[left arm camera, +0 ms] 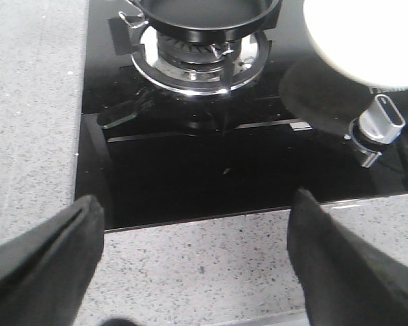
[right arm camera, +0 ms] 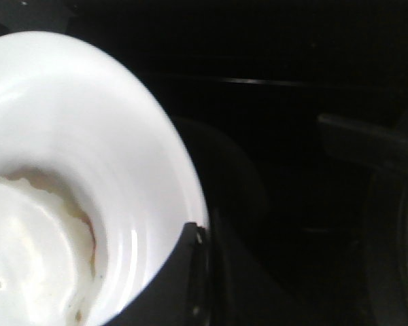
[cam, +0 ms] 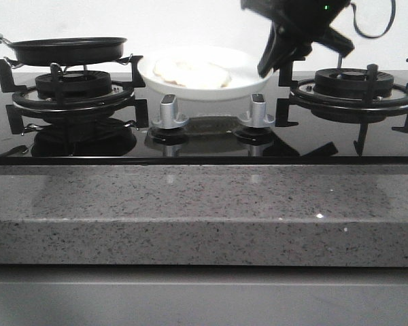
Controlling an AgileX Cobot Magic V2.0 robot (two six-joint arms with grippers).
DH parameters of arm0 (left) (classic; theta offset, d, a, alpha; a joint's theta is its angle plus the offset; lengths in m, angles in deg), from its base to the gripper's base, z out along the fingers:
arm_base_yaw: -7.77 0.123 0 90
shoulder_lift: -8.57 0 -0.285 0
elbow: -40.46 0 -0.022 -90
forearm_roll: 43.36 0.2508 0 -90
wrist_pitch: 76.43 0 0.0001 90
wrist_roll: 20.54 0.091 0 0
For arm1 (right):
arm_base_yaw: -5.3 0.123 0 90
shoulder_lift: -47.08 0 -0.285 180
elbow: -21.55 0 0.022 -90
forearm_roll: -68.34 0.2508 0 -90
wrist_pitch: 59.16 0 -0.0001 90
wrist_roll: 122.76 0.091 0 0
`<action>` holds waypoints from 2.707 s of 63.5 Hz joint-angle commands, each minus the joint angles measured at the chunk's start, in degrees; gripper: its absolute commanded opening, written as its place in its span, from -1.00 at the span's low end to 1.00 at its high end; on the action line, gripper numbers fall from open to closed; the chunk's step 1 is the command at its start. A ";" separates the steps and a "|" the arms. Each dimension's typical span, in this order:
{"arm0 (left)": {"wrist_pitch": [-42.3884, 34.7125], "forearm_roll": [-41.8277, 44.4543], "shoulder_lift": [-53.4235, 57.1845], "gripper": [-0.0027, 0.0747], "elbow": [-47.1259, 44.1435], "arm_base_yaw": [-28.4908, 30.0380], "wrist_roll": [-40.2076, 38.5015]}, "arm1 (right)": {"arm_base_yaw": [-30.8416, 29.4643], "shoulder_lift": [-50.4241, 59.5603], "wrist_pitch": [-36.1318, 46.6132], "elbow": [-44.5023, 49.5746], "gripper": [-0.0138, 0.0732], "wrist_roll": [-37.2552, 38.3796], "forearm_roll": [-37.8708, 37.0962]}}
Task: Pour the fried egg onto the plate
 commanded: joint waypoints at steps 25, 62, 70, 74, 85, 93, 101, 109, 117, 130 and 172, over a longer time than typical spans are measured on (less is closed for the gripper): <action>-4.16 -1.18 0.02 0.47 0.16 -0.51 -0.64 | -0.99 2.25 2.02 -2.25 -0.45 0.28 -0.39; -4.16 -1.29 0.02 0.47 0.16 -0.51 -0.64 | 3.99 26.44 2.12 10.08 -0.08 -0.72 -14.55; -4.16 -1.29 0.02 0.47 0.16 -0.51 -0.64 | 4.43 34.68 2.68 18.34 -0.08 -0.72 -15.22; -4.16 -1.29 0.02 0.47 0.16 -0.51 -0.64 | 4.43 38.76 3.21 22.52 -0.08 -0.72 -15.35; -4.16 -1.29 0.02 0.47 0.08 -0.51 -0.64 | 4.43 50.81 3.27 34.06 -0.08 -0.72 -15.50; -4.16 -1.29 0.02 0.47 0.08 -0.51 -0.64 | 4.43 59.38 3.04 41.61 -0.08 -0.72 -15.50; -4.16 -1.29 0.02 0.47 0.08 -0.51 -0.64 | 4.43 68.02 1.98 48.74 -0.08 -0.72 -15.50; -4.16 -1.29 0.02 0.47 0.08 -0.51 -0.64 | 4.43 75.73 0.01 54.10 -0.08 -0.67 -15.50; -4.16 -1.29 0.02 0.47 0.08 -0.51 -0.64 | 4.43 82.31 -1.77 58.37 -0.08 -0.67 -15.50; -4.27 -1.29 0.02 0.46 0.08 -0.51 -0.64 | 4.43 88.26 -3.16 61.77 -0.09 -0.67 -15.50; -5.10 -1.30 0.02 -0.98 0.08 0.03 -0.54 | 4.43 88.99 -3.46 62.06 -0.95 -0.67 -15.65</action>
